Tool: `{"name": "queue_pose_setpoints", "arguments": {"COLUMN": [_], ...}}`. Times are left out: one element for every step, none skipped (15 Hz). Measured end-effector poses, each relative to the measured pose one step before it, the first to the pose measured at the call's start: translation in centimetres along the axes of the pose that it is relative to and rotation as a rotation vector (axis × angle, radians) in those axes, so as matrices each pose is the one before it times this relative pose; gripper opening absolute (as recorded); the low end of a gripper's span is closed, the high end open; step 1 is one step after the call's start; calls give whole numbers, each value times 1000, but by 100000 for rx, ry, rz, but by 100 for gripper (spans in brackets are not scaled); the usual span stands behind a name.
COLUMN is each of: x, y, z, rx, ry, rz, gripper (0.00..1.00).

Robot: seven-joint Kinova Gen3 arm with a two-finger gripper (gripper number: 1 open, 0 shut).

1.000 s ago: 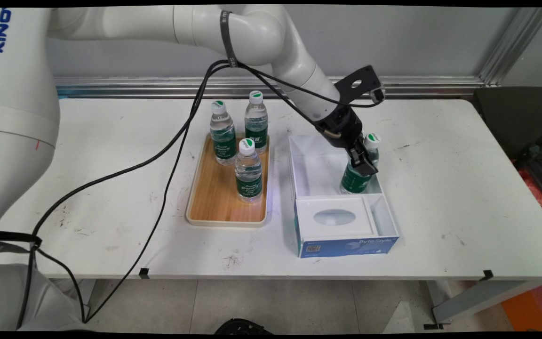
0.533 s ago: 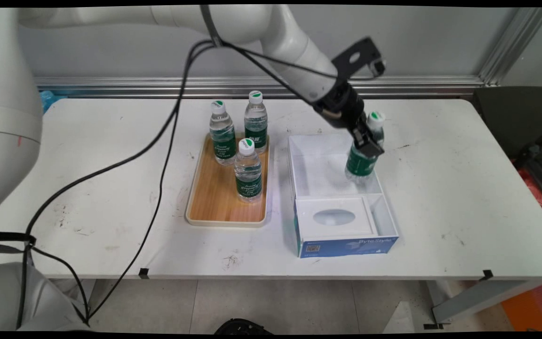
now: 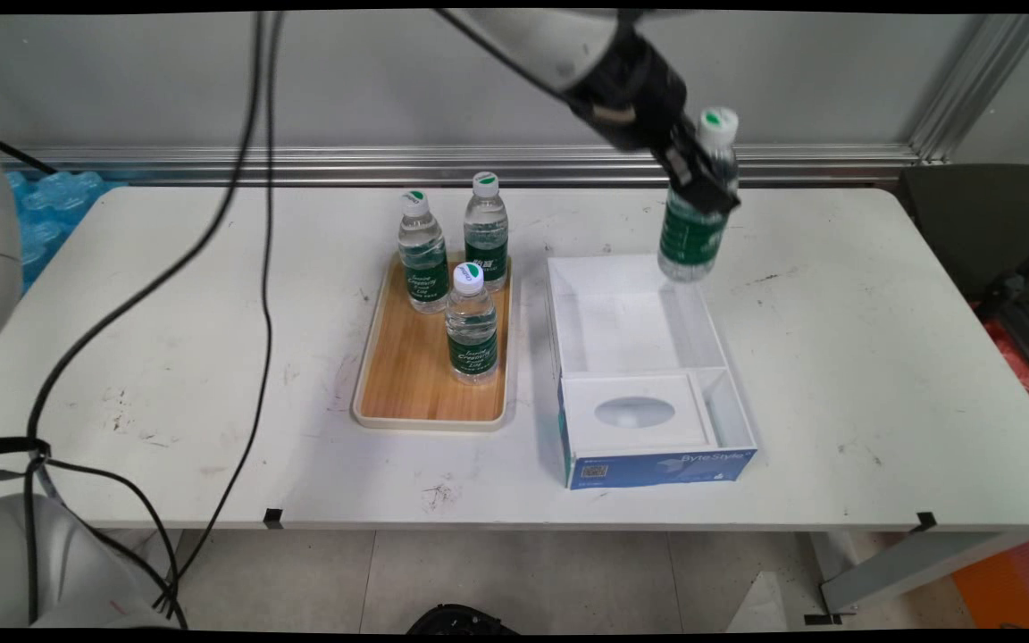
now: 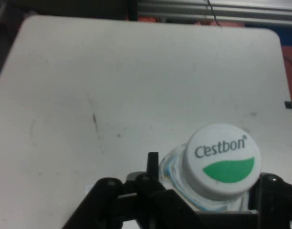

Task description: Place the picked object on the tray

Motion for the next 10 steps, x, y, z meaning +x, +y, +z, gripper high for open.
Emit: {"name": "queue_pose_setpoints", "arguments": {"x": [544, 455, 283, 280, 143, -38, -173, -345, -382, -636], "y": [110, 103, 74, 65, 76, 58, 36, -15, -18, -6], "z": [-1591, -1604, -1421, -1508, -1578, -1385, -1547, -1542, -1246, -1428], "rx": [793, 846, 756, 750, 814, 733, 888, 1088, 865, 1068], "ry": [853, 771, 558, 559, 431, 98, 36, -1, -177, -389], "rz": [-578, -864, -922, -962, -917, -756, -1017, -1286, -1063, -1285], "gripper": [0, 0, 0, 0, 0, 0, 0, 0, 0, 0]}}
